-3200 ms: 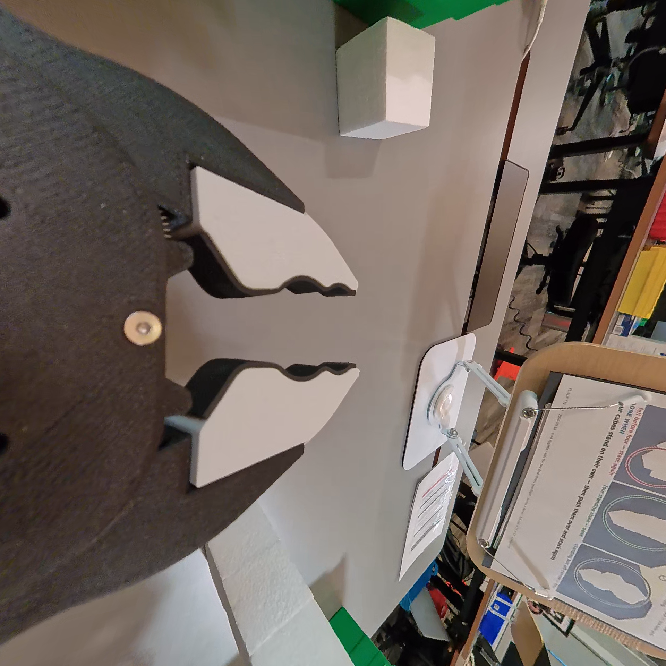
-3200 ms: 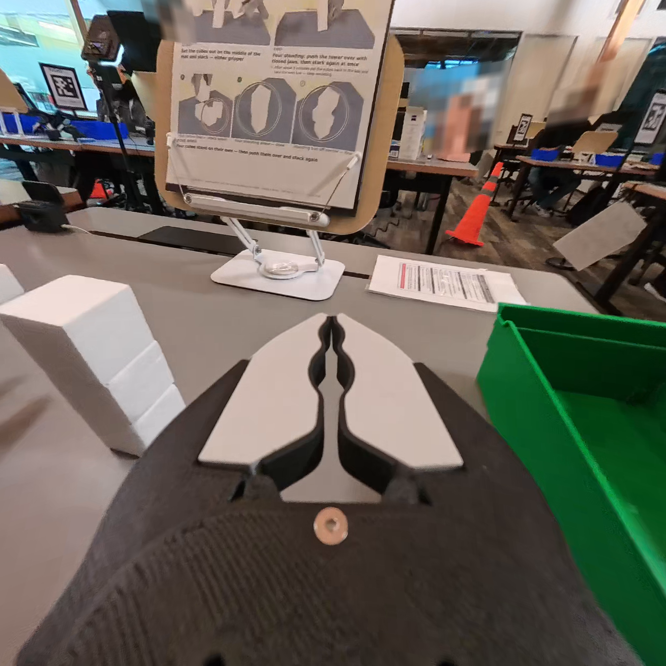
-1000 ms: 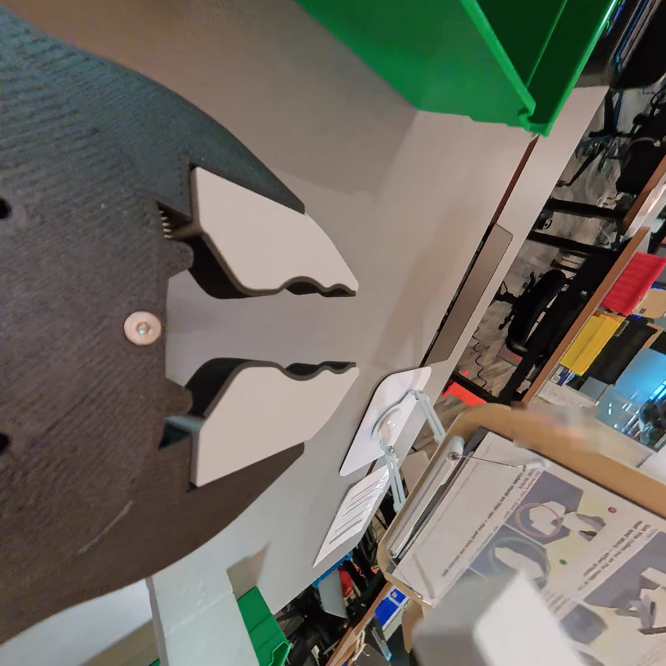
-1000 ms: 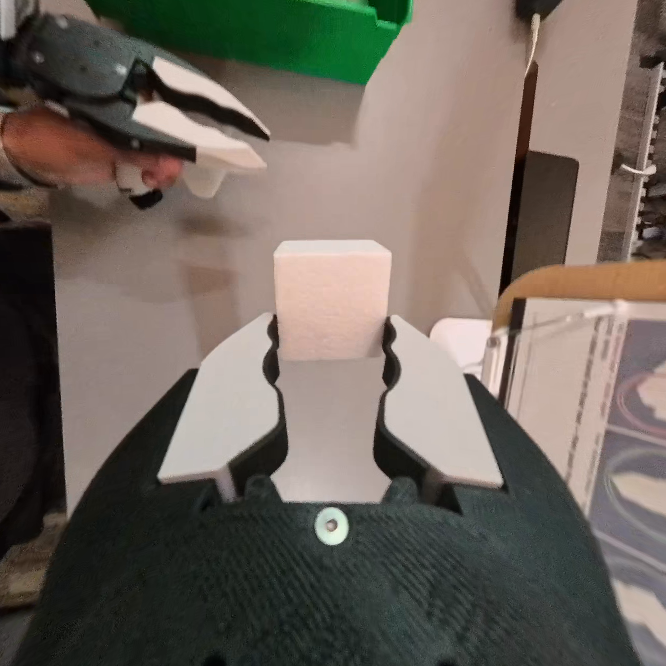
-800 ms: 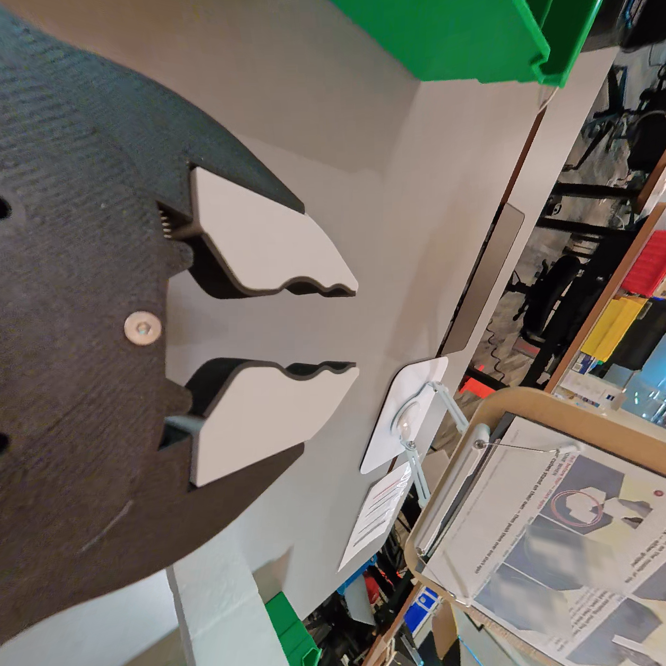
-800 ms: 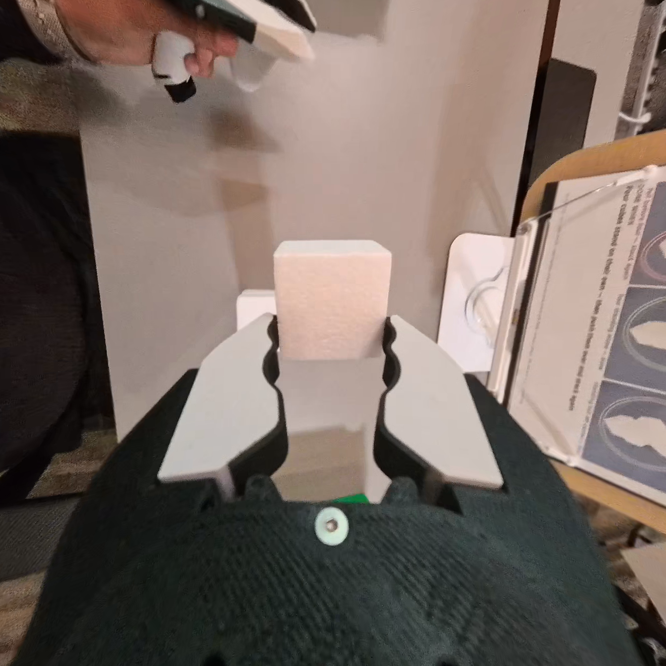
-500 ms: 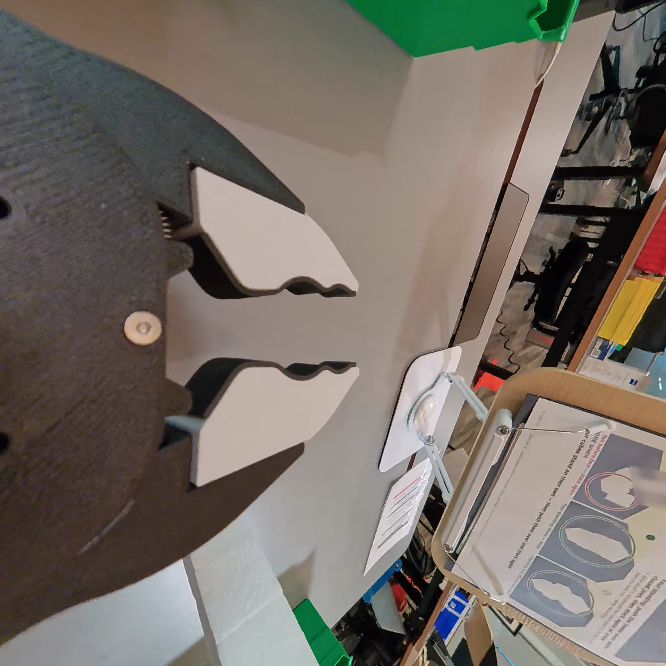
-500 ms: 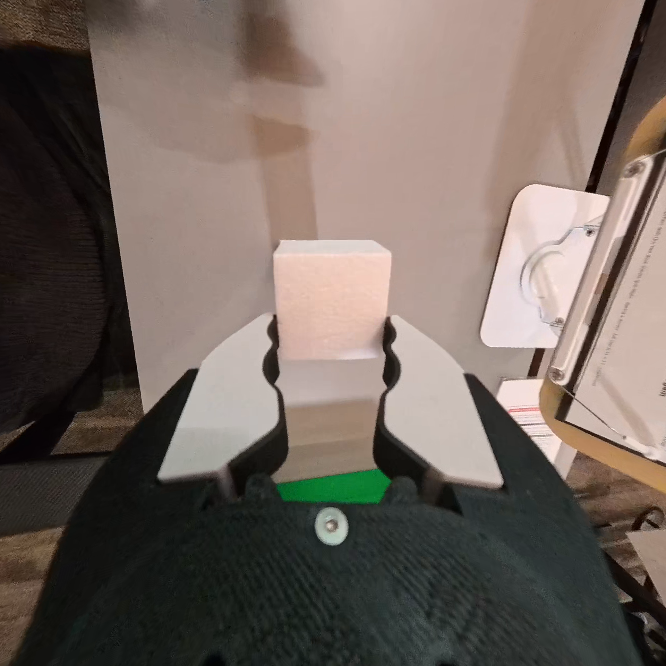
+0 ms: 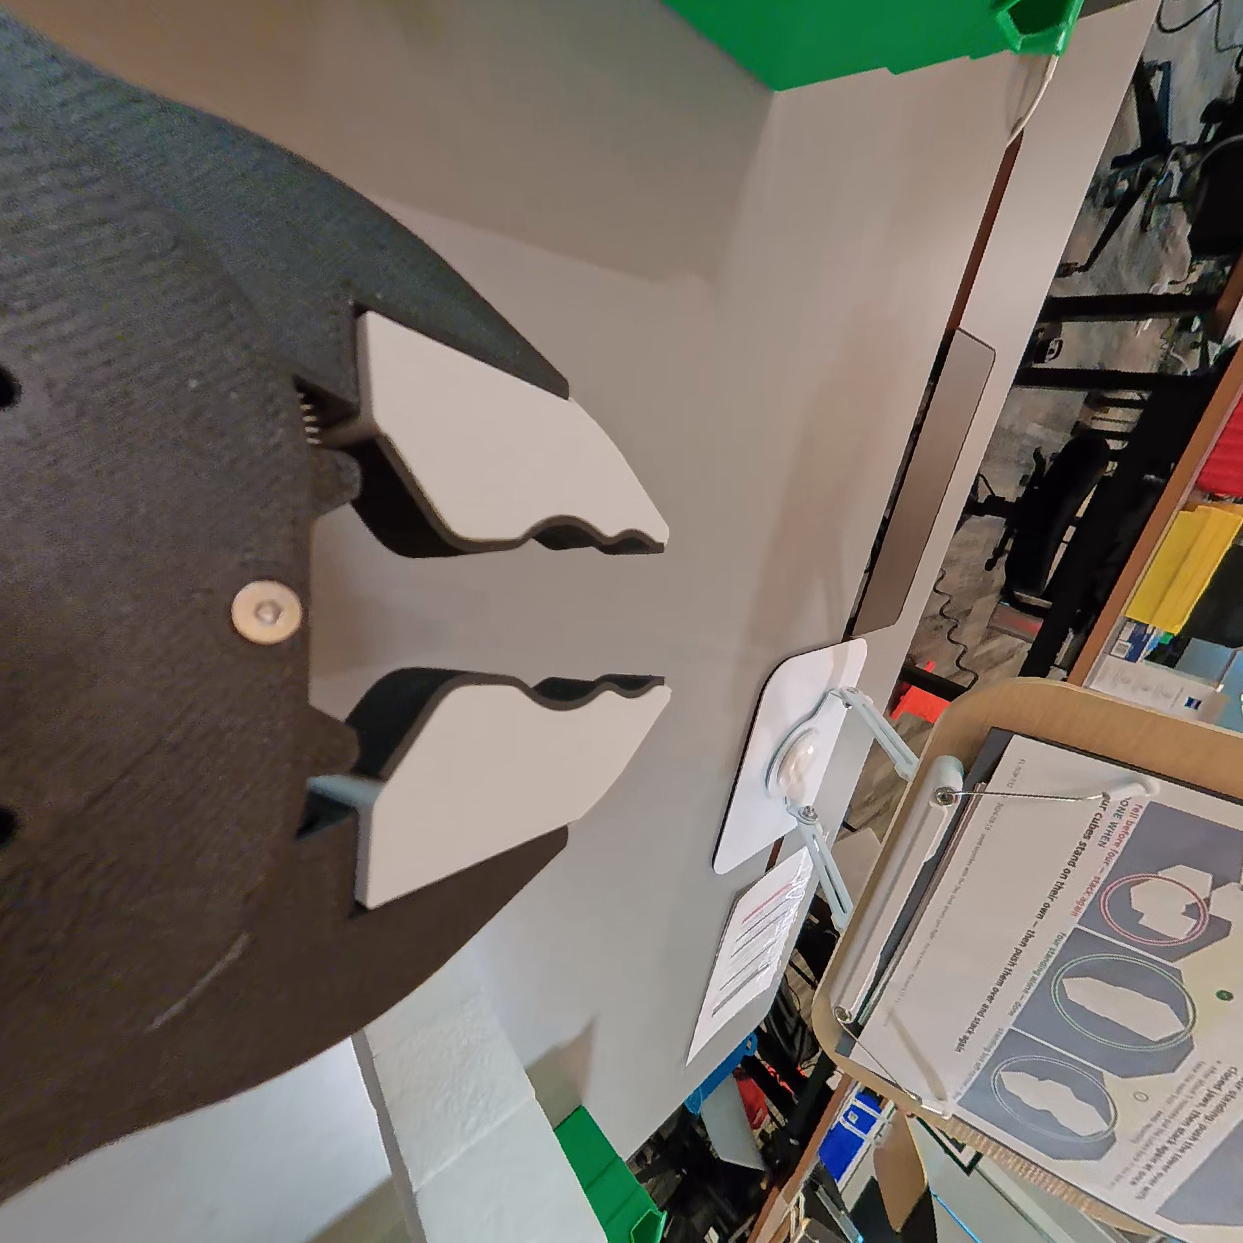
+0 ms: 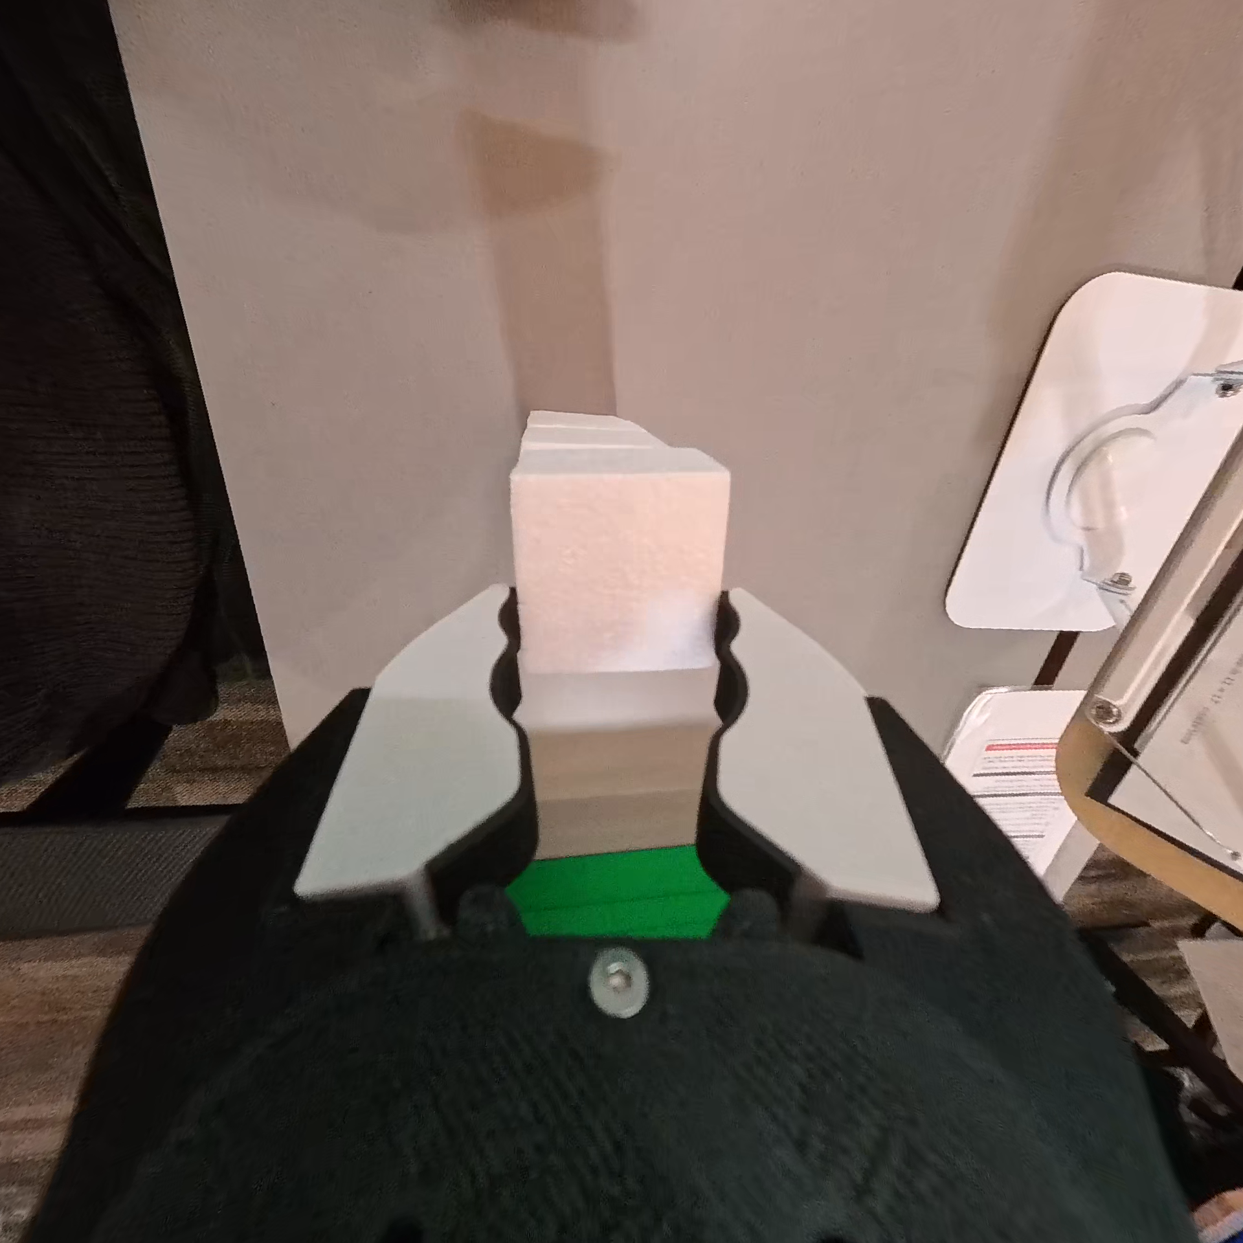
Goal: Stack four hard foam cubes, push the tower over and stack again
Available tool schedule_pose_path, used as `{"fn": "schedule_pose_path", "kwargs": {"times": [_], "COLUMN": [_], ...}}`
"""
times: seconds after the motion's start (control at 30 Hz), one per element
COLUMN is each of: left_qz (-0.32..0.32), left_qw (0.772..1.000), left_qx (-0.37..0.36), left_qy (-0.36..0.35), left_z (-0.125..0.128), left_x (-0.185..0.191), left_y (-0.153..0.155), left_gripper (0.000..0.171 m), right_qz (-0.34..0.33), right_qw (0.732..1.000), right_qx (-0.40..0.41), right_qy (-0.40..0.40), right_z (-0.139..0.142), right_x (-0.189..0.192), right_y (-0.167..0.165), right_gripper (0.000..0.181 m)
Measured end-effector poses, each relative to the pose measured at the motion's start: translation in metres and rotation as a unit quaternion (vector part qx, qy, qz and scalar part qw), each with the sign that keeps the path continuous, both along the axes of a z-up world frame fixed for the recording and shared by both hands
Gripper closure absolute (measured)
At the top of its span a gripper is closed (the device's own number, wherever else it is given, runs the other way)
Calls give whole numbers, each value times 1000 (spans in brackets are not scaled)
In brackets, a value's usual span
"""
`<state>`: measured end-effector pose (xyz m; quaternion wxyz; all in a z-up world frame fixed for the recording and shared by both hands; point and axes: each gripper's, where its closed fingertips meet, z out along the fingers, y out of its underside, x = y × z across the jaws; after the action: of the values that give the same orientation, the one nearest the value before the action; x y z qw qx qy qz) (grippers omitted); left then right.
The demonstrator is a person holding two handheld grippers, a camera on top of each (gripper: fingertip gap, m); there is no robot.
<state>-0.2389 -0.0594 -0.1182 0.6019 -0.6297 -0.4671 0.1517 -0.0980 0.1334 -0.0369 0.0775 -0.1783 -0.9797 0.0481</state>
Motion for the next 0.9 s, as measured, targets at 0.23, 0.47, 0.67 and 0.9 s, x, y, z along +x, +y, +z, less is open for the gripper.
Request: {"fn": "schedule_pose_path", "kwargs": {"times": [0.23,0.47,0.67,0.9], "left_qz": [-1,-4,-6,-8], "left_qw": [1000,1000,1000,1000], "left_qx": [4,0,1,0], "left_qy": [-4,-4,-5,-6], "left_z": [-1,-1,-2,-2], "left_x": [0,1,1,1], "left_y": [0,1,2,2], "left_gripper": [136,136,136,136], "right_qz": [-7,-9,-15,-18], "right_qw": [1000,1000,1000,1000], "right_qx": [2,-3,-7,-6], "right_qy": [-8,-12,-16,-19], "right_z": [-3,-5,-4,-6], "right_x": [2,3,4,4], "right_y": [1,-1,-1,-1], "right_gripper": [125,125,125,125]}}
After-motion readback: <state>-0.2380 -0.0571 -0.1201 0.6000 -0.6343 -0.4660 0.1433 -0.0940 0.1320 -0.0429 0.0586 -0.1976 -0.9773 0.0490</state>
